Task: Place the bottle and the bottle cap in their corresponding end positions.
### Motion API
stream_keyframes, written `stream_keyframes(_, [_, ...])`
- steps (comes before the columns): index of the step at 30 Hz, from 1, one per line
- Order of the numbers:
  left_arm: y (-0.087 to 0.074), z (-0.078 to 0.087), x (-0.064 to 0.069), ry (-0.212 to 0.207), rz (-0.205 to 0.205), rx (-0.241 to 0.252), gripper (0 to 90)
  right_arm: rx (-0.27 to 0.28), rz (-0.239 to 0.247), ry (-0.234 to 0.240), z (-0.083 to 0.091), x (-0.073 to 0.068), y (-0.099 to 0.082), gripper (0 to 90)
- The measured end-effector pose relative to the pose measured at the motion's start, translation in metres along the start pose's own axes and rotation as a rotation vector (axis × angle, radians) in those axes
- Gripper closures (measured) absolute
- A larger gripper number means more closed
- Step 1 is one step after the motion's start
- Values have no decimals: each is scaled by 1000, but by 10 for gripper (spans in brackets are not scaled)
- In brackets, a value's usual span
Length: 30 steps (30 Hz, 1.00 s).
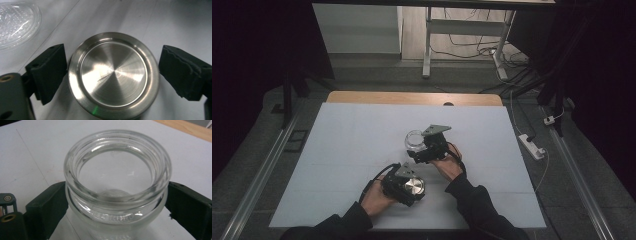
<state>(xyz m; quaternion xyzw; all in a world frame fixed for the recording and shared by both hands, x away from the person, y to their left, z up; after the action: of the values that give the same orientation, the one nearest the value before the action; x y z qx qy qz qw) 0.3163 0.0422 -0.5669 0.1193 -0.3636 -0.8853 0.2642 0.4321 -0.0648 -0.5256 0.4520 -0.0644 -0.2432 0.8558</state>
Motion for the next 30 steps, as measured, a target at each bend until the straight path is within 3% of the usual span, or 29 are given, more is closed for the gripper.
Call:
stream_keyframes(8, [3,13,-2,-5,26,35,55,16,17,0,9,-1,4,11])
stream_keyframes(16, [-3,22,-7,-24,32,27,32,0,41,12,15,-7,1,0])
stream_keyframes(30, [-14,41,-18,-48,91,41,0,-10,26,44,26,-14,-8,0])
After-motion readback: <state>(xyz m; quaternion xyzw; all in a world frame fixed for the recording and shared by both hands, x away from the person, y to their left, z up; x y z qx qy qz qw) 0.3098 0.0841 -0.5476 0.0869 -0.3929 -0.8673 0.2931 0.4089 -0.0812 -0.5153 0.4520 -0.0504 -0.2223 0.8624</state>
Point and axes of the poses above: each handheld gripper's, and its own axes: z roughly backward along the jaws, y roughly out of its top, x roughly to its right, the point moved 4 cm from there along -z, roughly forward along the jaws, and after that the axes turned 9 degrees about y, right-handed, at the moved point
